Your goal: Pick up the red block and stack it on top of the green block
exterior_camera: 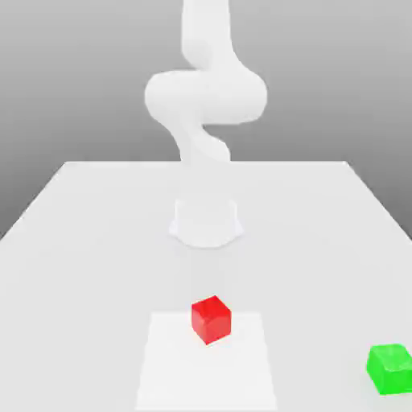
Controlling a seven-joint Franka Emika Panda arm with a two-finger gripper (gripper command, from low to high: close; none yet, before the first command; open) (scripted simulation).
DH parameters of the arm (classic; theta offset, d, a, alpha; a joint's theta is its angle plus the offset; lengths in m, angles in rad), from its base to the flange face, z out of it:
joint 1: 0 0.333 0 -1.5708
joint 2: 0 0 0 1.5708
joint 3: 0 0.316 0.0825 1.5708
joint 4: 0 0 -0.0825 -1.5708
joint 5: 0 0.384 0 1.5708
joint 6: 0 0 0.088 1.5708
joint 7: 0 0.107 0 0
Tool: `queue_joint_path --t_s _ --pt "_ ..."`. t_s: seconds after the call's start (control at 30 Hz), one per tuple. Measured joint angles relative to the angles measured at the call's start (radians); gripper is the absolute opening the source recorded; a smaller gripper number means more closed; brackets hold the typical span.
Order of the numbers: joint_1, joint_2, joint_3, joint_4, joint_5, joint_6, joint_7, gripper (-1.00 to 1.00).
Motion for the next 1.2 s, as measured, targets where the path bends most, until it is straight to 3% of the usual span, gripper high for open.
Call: queue_joint_path --t_s 0.57,0.8,0.83,1.03,1.2 --pt "0.123 0.611 -0.11 -0.498 -0.022 0.44 -0.432 0.0" --pt "0.082 0.9 -0.039 -0.497 0.081 0.676 -0.539 0.0" --pt "0.072 0.925 -0.027 -0.494 0.088 0.697 -0.545 -1.0" --pt "0.065 0.937 -0.02 -0.492 0.089 0.706 -0.545 -1.0" --pt "0.079 0.803 -0.05 -0.512 0.027 0.592 -0.501 -1.0"
